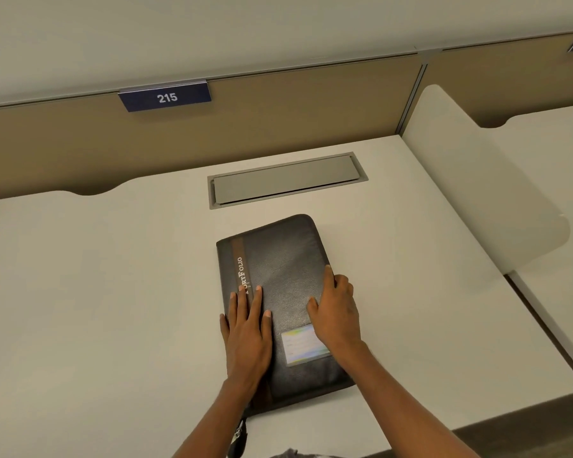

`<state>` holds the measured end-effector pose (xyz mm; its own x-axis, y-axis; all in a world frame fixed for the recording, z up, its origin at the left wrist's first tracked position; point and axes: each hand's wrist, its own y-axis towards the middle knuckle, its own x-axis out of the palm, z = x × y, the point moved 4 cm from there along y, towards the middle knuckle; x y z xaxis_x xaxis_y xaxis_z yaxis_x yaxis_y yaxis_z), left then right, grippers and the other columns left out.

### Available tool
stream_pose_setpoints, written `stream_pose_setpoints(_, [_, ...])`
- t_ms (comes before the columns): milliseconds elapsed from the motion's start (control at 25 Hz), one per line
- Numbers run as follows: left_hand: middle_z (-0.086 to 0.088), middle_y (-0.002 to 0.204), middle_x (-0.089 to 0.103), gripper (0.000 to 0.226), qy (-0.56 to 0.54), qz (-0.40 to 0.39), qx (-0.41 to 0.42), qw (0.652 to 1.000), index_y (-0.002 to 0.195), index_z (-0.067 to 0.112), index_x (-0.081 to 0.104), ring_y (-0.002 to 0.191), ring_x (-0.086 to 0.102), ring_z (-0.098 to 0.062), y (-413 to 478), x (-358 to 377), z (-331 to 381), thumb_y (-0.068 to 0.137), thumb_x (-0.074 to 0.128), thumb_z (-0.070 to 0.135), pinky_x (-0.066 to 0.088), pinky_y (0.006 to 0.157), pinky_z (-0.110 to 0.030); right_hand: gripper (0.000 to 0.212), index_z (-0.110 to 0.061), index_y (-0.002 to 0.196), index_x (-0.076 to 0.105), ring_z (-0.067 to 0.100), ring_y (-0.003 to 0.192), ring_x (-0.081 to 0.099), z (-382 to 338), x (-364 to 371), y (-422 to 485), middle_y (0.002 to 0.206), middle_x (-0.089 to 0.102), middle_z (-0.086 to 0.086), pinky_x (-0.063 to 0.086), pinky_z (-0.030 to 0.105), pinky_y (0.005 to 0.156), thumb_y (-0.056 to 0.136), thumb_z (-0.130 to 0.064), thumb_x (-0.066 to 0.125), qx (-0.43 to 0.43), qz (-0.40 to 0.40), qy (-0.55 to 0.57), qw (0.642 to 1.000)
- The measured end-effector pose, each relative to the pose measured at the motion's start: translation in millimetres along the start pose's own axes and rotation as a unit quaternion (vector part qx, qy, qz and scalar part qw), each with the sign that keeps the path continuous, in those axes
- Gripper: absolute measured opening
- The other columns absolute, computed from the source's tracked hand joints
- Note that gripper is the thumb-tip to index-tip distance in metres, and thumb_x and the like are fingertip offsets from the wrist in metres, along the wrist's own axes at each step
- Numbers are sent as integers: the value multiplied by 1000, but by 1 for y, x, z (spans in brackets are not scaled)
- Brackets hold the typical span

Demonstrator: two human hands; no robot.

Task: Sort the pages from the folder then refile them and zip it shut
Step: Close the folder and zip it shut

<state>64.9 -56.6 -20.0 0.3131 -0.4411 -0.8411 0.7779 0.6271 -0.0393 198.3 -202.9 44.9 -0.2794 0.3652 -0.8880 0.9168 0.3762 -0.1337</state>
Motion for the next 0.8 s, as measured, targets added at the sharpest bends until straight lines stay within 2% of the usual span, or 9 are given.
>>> stream_pose_setpoints(240, [4, 174, 9, 57, 82, 17, 0, 997, 165, 40, 16, 161, -2, -15, -2, 11, 0, 109, 21, 50, 8, 129, -53, 67, -16, 156, 35, 27, 132, 44, 26, 27, -1, 148, 46, 11, 43, 38, 108, 97, -38, 59, -16, -1, 35, 999])
stream_pose_setpoints(400, [3, 174, 9, 57, 110, 21, -5, 994, 165, 40, 16, 161, -2, -16, -1, 16, -1, 109, 20, 51, 8, 129, -53, 68, -22, 159, 33, 26, 140, 37, 38, 33, -3, 156, 38, 9, 40, 38, 112, 99, -45, 56, -22, 1, 16, 1000])
stream_pose_setpoints(560, [2, 174, 10, 57, 114, 25, -7, 993, 165, 39, 17, 161, -1, -17, 3, 15, -5, 109, 22, 51, 8, 129, -52, 69, -22, 160, 31, 25, 141, 33, 37, 42, 4, 155, 36, 9, 38, 37, 115, 100, -43, 57, -27, -5, 42, 999])
stream_pose_setpoints(800, [-1, 174, 16, 58, 125, 26, -18, 992, 165, 37, 20, 161, 3, -20, 22, 2, -20, 109, 21, 51, 10, 129, -54, 69, -19, 160, 29, 26, 138, 33, 18, 53, 20, 153, 36, 10, 37, 36, 115, 102, -47, 51, -66, -7, 17, 998])
